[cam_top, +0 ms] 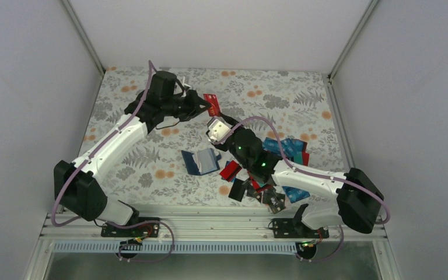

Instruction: Put the credit cards into the card holder

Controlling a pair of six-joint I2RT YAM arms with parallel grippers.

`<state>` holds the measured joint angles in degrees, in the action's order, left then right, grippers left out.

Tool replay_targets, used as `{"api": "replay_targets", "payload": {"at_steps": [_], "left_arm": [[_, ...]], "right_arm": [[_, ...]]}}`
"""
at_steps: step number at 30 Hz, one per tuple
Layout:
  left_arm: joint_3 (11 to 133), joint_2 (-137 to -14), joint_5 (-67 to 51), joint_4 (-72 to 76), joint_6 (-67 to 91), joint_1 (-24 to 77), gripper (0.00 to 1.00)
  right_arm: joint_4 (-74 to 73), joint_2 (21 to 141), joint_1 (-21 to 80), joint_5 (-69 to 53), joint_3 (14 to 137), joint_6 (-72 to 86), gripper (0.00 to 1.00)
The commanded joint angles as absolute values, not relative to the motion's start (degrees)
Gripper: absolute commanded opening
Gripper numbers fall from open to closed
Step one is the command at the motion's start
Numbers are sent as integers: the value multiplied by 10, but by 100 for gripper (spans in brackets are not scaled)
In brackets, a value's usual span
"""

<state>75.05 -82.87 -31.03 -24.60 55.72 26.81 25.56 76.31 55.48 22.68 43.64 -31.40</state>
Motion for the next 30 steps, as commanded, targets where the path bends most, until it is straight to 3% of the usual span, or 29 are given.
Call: {"api": "replay_targets", "payload": {"at_steps": [1,9,14,23,30], "left_arm": [[732,-819,-275,-258,502,261,2],[595,-773,-207,-267,401,262,2],[531,-741,-168,-284,357,262,2],[452,-705,-151,-271,347,263,2],[420,-698,-140,-272,340,264,2]], "right_arm": [[176,733,555,170,471,-183,62],[62,659,519,12,434,95,68],[1,675,481,-105,454,220,70],[-19,843,418,-367,472,389,51],[-48,916,417,-376,491,397,50]]}}
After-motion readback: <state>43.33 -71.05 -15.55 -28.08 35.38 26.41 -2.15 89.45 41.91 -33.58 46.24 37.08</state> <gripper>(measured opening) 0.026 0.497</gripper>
